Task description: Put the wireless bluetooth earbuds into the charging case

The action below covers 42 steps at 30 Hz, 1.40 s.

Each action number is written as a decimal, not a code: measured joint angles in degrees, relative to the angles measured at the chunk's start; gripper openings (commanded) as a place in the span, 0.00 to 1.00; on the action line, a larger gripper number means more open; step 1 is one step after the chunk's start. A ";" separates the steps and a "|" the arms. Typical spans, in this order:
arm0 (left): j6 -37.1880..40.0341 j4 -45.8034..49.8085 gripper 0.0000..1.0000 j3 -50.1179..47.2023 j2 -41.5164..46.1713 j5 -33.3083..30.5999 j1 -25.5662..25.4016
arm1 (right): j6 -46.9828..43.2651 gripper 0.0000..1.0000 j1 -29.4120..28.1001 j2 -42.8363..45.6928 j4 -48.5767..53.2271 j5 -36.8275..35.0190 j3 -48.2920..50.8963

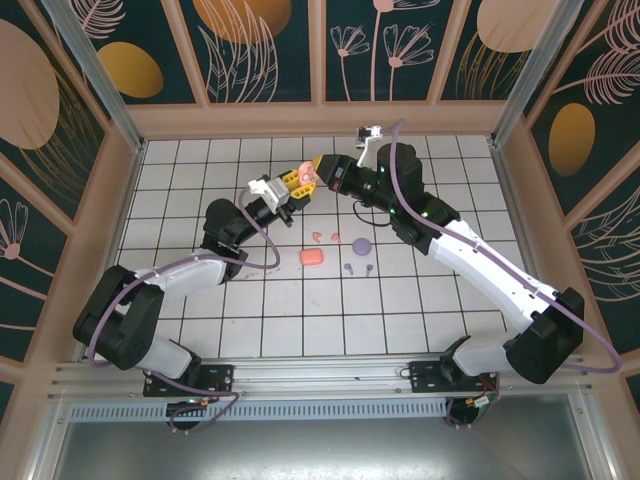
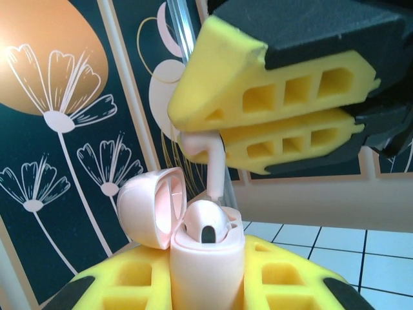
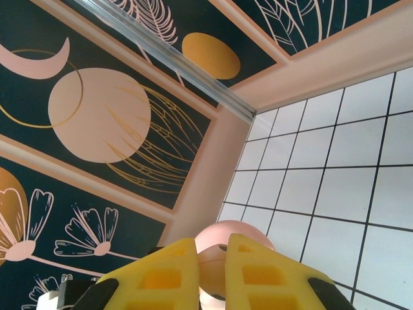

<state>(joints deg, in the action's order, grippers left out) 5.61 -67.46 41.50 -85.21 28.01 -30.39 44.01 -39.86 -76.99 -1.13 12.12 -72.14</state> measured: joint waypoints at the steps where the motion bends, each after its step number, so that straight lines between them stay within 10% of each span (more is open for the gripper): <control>1: 0.17 0.02 0.00 0.17 0.00 0.00 0.00 | 0.02 0.13 0.00 0.00 -0.07 0.00 0.02; 42: 1.90 5.51 0.00 0.68 -0.02 -0.20 0.04 | -2.10 0.09 -3.41 -1.81 4.63 -9.38 -0.90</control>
<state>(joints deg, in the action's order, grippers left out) 7.51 -61.95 42.17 -85.23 27.81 -30.35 41.91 -43.27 -78.81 3.51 2.74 -73.03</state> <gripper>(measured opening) 0.213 0.094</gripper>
